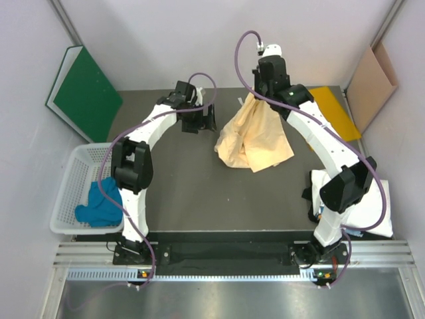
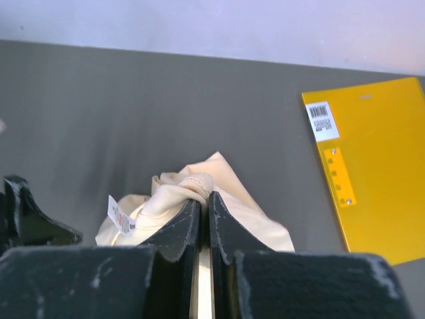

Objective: Fold and stack the t-shirts
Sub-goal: Flatten the tshirt out

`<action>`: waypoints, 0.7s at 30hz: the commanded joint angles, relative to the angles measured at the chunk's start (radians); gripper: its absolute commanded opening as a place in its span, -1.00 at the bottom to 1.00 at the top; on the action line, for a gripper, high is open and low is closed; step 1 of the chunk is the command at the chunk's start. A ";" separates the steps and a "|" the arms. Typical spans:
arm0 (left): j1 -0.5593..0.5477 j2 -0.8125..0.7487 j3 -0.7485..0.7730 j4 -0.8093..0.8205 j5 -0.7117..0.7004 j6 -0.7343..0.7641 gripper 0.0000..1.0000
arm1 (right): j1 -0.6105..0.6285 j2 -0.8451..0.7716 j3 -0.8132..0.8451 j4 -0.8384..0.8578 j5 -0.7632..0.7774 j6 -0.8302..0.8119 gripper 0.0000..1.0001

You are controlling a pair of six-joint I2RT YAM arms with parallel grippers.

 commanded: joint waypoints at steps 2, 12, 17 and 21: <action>-0.003 -0.147 0.063 0.192 0.067 -0.089 0.98 | -0.002 -0.032 -0.016 0.033 -0.034 -0.006 -1.00; -0.040 -0.178 0.089 0.398 0.282 -0.172 0.98 | -0.001 -0.003 -0.042 0.016 -0.192 0.012 -1.00; -0.062 -0.117 0.135 0.407 0.345 -0.170 0.98 | 0.011 -0.001 -0.050 0.011 -0.263 0.016 -1.00; -0.077 -0.097 0.133 0.436 0.389 -0.186 0.98 | 0.016 -0.003 -0.053 0.014 -0.286 0.019 -1.00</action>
